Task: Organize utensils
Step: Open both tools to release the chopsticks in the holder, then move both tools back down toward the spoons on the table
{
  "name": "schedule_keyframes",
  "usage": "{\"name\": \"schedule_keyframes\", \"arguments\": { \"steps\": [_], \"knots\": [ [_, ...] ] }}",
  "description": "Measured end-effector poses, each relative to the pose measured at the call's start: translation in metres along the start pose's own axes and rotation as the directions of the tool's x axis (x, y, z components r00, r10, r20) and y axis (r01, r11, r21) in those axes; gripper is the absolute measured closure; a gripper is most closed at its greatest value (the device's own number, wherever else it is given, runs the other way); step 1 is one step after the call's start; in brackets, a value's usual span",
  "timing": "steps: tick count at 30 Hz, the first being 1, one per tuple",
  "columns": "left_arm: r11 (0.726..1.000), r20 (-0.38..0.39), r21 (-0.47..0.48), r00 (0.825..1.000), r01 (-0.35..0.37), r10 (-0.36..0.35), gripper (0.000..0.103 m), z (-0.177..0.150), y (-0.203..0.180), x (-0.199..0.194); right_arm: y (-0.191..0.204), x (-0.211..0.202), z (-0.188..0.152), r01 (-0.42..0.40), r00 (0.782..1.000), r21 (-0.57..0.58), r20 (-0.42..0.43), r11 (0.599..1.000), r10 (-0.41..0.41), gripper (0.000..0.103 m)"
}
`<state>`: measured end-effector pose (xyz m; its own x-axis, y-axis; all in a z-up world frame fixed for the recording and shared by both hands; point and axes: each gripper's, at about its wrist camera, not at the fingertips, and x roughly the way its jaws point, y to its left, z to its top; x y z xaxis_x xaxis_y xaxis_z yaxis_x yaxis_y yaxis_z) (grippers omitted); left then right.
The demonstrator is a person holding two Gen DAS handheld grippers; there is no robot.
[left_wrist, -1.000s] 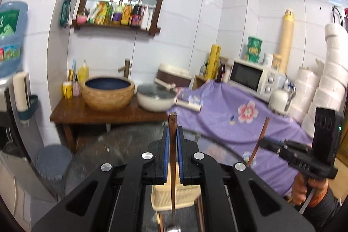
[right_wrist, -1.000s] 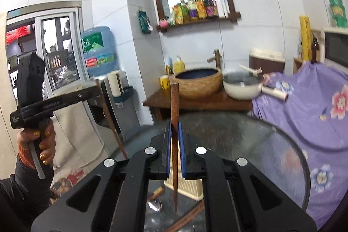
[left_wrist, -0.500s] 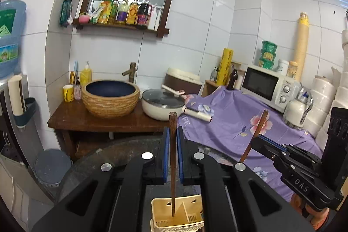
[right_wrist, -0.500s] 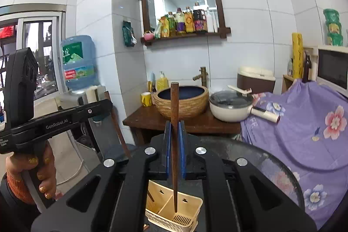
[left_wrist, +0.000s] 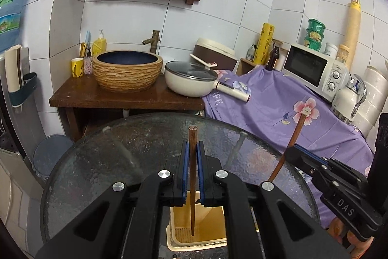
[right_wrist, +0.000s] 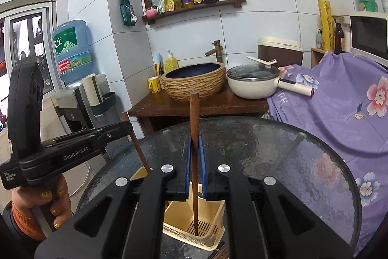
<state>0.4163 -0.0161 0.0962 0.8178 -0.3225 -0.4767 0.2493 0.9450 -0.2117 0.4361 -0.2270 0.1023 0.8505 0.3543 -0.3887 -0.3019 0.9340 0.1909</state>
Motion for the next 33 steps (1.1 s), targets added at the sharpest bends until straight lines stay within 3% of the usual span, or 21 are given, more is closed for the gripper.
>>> {"name": "schedule_keyframes", "arguments": {
  "steps": [11, 13, 14, 15, 17, 23, 28, 33],
  "knots": [
    [1.0, -0.023, 0.016, 1.0, 0.0, 0.001, 0.095, -0.008, -0.004, 0.009, -0.007, 0.008, -0.005, 0.016, 1.0, 0.02, 0.0, 1.0, -0.016, 0.092],
    [1.0, -0.017, 0.018, 1.0, 0.008, -0.008, 0.086, -0.009, -0.004, 0.007, -0.007, 0.007, -0.007, 0.015, 1.0, 0.023, 0.01, 1.0, -0.016, 0.071],
    [1.0, -0.008, 0.02, 1.0, 0.009, -0.008, 0.074, -0.009, -0.004, 0.004, -0.008, 0.004, -0.008, 0.02, 1.0, 0.028, 0.023, 0.999, -0.021, 0.05],
    [1.0, 0.006, 0.022, 1.0, 0.012, -0.012, 0.068, -0.01, -0.004, 0.0, -0.009, 0.0, -0.01, 0.026, 0.999, 0.036, 0.038, 0.999, -0.027, 0.044],
    [1.0, 0.03, 0.018, 0.999, 0.017, -0.018, 0.049, -0.013, -0.003, -0.008, -0.01, -0.006, -0.012, 0.029, 0.998, 0.039, 0.046, 0.999, -0.031, 0.044],
    [0.999, 0.022, -0.02, 0.999, -0.028, 0.028, 0.023, -0.04, 0.005, -0.031, -0.016, -0.024, -0.036, 0.137, 0.991, 0.049, -0.009, 0.989, -0.137, 0.044],
    [0.995, -0.023, 0.03, 0.995, -0.091, 0.092, 0.013, -0.08, 0.009, -0.048, -0.016, -0.04, -0.081, 0.206, 0.973, 0.011, -0.109, 0.978, -0.204, 0.044],
    [0.984, -0.112, 0.103, 0.981, -0.144, 0.155, 0.013, -0.124, 0.013, -0.047, -0.014, -0.042, -0.133, 0.214, 0.949, -0.012, -0.234, 0.977, -0.211, 0.044]
  ]
}}
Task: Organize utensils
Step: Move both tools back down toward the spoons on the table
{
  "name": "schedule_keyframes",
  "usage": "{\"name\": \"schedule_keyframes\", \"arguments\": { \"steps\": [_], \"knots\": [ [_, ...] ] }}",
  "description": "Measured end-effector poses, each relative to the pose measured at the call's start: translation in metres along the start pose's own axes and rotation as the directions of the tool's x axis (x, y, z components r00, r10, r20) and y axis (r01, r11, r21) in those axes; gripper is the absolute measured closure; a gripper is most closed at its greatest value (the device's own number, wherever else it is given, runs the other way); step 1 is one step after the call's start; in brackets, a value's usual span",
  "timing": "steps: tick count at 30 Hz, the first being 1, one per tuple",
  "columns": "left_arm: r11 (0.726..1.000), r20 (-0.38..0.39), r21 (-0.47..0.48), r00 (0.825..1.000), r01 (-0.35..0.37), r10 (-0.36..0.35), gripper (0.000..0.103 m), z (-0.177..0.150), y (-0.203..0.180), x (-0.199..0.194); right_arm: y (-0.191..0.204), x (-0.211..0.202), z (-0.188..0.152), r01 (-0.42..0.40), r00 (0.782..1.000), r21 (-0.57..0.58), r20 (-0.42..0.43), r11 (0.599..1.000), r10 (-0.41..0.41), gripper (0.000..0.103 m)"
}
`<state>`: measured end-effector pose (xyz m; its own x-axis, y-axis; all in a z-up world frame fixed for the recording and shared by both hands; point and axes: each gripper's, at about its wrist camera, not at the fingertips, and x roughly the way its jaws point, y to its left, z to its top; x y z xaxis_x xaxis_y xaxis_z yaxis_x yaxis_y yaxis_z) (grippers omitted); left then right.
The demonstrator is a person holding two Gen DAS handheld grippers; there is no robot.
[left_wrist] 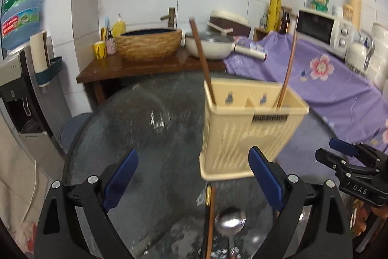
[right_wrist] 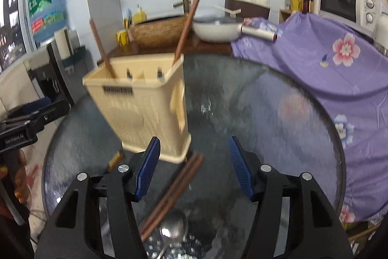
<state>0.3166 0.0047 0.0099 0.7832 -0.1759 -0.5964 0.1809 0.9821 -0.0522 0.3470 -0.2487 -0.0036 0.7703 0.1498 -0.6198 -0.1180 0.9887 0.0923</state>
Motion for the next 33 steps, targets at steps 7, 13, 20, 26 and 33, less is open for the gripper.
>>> {"name": "schedule_keyframes", "arguments": {
  "steps": [7, 13, 20, 26, 33],
  "knots": [
    [1.0, -0.156, -0.028, 0.988, -0.011, 0.007, 0.031, -0.051, 0.019, 0.021, -0.012, 0.022, -0.048, -0.014, 0.99, 0.075, -0.136, 0.997, 0.024, 0.044],
    [0.998, -0.215, -0.061, 0.976, 0.003, -0.017, 0.04, -0.073, 0.029, 0.026, -0.002, 0.023, -0.068, -0.018, 0.985, 0.054, -0.172, 0.998, 0.027, 0.044],
    [0.998, -0.244, -0.059, 0.969, 0.019, -0.033, 0.047, -0.093, 0.024, 0.022, 0.019, 0.021, -0.098, 0.006, 0.97, -0.003, -0.244, 1.0, -0.007, 0.044],
    [0.998, -0.247, -0.052, 0.968, 0.027, -0.039, 0.047, -0.096, 0.015, 0.021, 0.031, 0.018, -0.107, 0.048, 0.963, -0.061, -0.264, 0.997, -0.063, 0.044],
    [0.999, -0.251, -0.046, 0.967, 0.025, -0.036, 0.047, -0.096, 0.01, 0.023, 0.038, 0.022, -0.103, 0.059, 0.961, -0.065, -0.266, 0.996, -0.074, 0.047]
  ]
}}
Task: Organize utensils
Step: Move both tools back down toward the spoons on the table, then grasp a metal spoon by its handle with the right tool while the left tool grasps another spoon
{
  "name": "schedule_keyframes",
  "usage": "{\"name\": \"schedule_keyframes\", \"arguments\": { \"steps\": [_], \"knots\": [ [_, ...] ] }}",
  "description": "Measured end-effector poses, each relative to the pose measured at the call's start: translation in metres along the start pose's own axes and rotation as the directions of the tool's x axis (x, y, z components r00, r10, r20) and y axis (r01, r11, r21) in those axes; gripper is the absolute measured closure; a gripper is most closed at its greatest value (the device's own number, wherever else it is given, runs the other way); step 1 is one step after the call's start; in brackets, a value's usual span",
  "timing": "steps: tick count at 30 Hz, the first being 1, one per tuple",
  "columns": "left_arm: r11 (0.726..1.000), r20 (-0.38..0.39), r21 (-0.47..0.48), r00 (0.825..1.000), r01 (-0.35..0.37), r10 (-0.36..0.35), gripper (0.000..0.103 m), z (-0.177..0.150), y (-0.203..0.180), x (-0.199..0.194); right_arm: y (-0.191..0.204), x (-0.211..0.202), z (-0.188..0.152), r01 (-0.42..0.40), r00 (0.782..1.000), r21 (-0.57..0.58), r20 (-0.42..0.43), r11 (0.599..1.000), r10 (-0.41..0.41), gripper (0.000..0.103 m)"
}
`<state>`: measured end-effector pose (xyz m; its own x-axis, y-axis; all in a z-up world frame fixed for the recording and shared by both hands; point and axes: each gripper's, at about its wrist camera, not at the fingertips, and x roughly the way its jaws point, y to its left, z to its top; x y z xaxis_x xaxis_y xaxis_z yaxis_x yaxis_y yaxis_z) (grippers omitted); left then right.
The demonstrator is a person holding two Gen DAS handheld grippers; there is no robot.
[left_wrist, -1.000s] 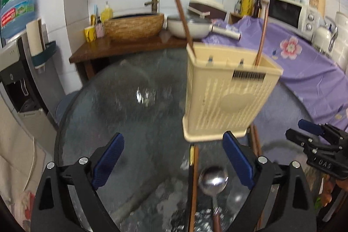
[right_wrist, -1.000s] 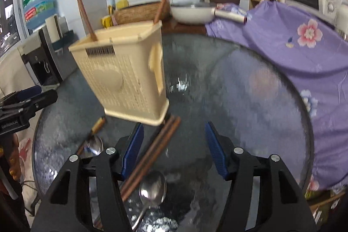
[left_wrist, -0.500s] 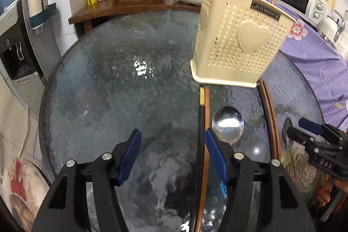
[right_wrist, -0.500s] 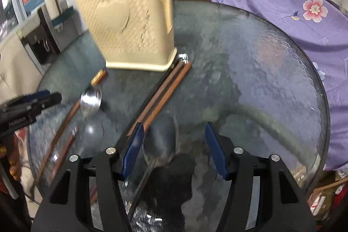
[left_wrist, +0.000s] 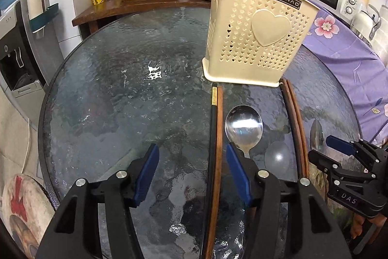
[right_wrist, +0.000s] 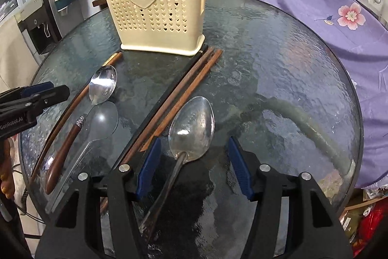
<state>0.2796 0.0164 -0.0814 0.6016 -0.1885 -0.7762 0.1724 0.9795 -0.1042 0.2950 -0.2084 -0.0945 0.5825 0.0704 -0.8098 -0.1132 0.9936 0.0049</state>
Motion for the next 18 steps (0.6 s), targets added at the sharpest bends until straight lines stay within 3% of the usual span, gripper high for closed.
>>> {"name": "schedule_keyframes", "arguments": {
  "steps": [7, 14, 18],
  "knots": [
    [1.0, 0.014, 0.03, 1.0, -0.008, 0.007, 0.047, 0.006, -0.007, -0.002, -0.001, 0.002, 0.009, 0.001, 1.0, 0.006, 0.003, 1.0, -0.001, 0.064],
    [1.0, -0.011, 0.02, 1.0, -0.007, 0.007, 0.047, 0.001, -0.007, 0.001, -0.003, 0.003, 0.01, -0.007, 1.0, -0.003, 0.011, 1.0, 0.007, 0.064],
    [0.998, 0.009, 0.05, 0.999, 0.033, -0.033, 0.048, 0.0, -0.019, -0.01, -0.004, 0.003, 0.009, -0.016, 1.0, -0.005, 0.017, 1.0, 0.016, 0.064]
  ]
}}
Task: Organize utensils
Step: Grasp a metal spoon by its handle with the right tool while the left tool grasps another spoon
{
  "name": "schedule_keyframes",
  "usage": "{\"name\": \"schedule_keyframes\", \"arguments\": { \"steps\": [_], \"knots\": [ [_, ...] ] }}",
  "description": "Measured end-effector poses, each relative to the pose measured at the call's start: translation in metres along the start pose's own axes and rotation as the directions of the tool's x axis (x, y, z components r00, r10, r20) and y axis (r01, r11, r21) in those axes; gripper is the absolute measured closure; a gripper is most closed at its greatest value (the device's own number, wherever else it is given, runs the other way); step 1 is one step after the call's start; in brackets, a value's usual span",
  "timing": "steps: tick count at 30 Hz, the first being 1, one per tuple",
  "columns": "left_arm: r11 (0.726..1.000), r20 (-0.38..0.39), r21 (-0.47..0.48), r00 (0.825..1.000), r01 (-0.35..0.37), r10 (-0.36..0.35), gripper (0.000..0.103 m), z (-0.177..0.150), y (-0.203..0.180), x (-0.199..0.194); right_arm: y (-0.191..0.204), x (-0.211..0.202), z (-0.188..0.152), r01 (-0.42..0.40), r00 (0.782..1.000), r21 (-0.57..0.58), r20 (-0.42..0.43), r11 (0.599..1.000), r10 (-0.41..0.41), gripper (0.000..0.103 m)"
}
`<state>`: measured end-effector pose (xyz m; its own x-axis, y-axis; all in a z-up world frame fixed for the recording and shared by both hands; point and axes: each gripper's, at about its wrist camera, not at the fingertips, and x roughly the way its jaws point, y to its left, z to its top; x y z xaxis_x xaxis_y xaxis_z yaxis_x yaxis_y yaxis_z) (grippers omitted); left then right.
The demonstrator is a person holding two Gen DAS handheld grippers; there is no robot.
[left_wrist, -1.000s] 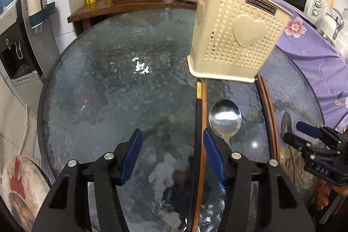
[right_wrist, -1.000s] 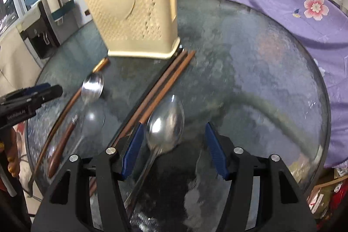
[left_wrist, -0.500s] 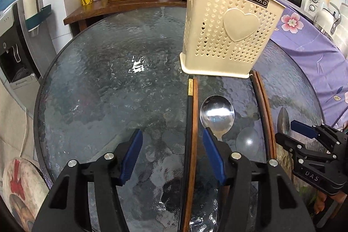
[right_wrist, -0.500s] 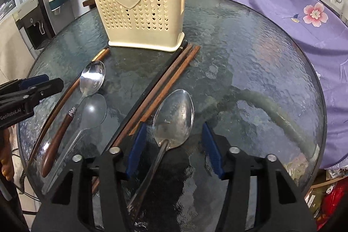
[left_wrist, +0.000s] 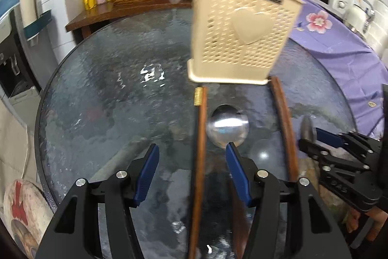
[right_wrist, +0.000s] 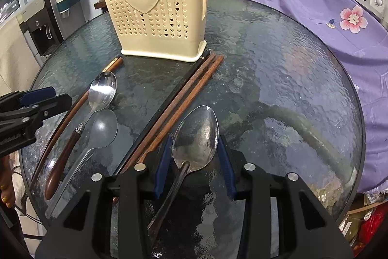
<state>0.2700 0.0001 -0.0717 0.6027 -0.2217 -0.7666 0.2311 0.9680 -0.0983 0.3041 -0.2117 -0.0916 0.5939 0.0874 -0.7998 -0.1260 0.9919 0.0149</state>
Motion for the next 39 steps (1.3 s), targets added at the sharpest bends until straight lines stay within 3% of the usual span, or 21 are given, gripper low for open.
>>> {"name": "schedule_keyframes", "arguments": {
  "steps": [5, 13, 23, 39],
  "knots": [
    [0.992, -0.015, 0.105, 0.997, 0.073, -0.072, 0.048, -0.001, -0.031, -0.002, -0.005, -0.003, -0.003, -0.003, 1.0, 0.002, 0.0, 1.0, 0.003, 0.064],
    [0.974, -0.085, 0.204, 0.992, 0.104, -0.088, 0.055, -0.007, -0.06, 0.014, -0.024, -0.007, -0.008, -0.004, 1.0, 0.028, -0.004, 1.0, 0.004, 0.064],
    [0.97, -0.142, 0.219, 0.987, 0.101, -0.07, 0.065, -0.004, -0.072, 0.035, -0.029, -0.008, -0.009, -0.022, 1.0, 0.038, 0.005, 0.999, 0.022, 0.064],
    [0.973, -0.132, 0.209, 0.989, 0.098, -0.071, 0.068, 0.0, -0.076, 0.04, -0.026, -0.008, -0.01, -0.016, 1.0, 0.023, 0.011, 1.0, 0.015, 0.064]
  ]
}}
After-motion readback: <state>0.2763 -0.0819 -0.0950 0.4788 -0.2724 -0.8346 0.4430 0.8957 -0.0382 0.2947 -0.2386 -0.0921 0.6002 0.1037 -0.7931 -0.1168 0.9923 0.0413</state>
